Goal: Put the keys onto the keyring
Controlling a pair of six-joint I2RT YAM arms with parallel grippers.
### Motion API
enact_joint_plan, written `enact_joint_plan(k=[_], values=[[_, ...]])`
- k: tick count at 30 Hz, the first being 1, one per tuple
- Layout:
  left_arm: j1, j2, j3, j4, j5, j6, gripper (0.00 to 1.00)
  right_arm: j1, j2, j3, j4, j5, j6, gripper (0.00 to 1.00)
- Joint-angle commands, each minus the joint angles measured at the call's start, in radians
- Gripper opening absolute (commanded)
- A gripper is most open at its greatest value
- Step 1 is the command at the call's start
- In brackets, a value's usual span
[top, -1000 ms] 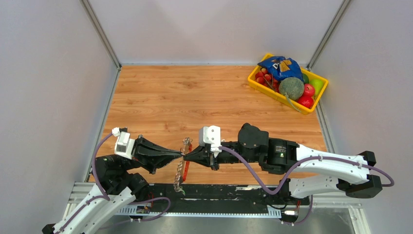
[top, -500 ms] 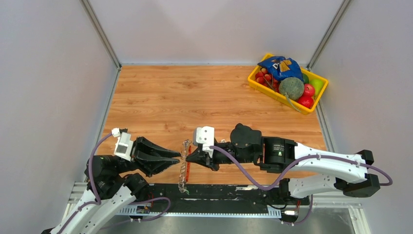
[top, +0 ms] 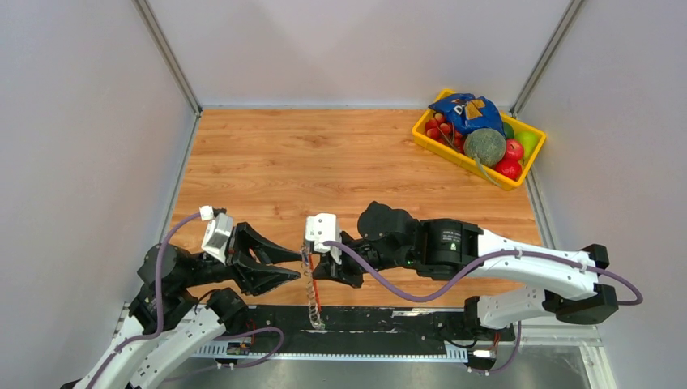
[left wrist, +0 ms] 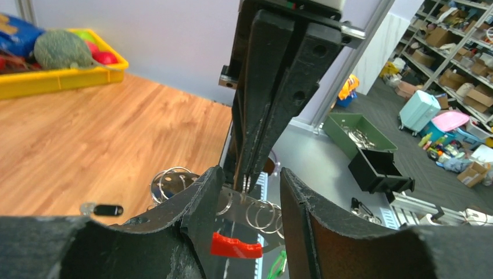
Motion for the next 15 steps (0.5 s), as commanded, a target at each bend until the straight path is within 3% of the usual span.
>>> enact_joint_plan(k=[1, 15], values=[[0.000, 0.040, 0.055, -0.129, 0.029, 0.054, 0.52, -0.013, 0.023, 0.088, -0.058, -0.075, 0.031, 0.00], [0.000, 0.077, 0.101, -0.211, 0.099, 0.081, 0.51, -0.029, 0.118, 0.195, -0.122, -0.113, 0.066, 0.00]])
